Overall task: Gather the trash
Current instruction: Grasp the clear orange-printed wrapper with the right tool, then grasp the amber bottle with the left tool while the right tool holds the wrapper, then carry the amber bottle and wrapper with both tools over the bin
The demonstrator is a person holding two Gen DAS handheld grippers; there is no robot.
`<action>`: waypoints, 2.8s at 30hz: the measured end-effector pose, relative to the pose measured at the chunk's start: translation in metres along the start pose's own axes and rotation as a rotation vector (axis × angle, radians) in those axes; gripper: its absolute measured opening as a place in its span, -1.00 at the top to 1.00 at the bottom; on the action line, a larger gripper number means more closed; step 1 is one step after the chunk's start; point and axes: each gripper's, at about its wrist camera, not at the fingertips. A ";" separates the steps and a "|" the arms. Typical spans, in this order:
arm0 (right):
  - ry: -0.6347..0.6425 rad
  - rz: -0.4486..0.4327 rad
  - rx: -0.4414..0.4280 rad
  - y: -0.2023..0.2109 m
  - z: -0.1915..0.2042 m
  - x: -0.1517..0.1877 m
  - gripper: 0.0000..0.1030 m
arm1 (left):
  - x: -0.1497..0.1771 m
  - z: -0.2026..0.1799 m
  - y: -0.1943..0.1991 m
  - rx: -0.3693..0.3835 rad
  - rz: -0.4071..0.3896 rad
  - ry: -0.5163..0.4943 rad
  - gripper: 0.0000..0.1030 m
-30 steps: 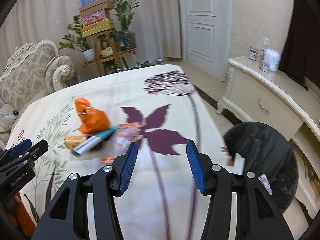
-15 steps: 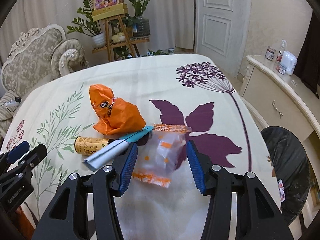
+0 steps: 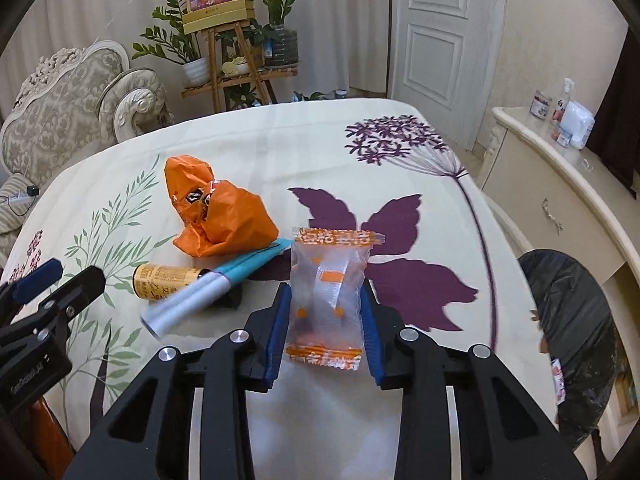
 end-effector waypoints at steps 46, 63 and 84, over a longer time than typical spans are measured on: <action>-0.102 -0.071 0.046 0.064 -0.063 0.024 0.34 | 0.019 -0.083 0.024 0.217 0.067 -0.196 -0.47; -0.153 -0.074 0.069 0.077 -0.089 0.039 0.34 | 0.029 -0.130 -0.008 0.277 0.118 -0.282 0.14; -0.136 -0.084 0.079 0.084 -0.081 0.038 0.34 | 0.025 -0.109 0.034 0.223 0.009 -0.167 0.55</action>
Point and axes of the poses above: each gripper's, at about its wrist camera, not at the fingertips, and y roughly against the way its jaws point, z to its left, x to its underside, and after that the axes turned 9 degrees about -z, right-handed
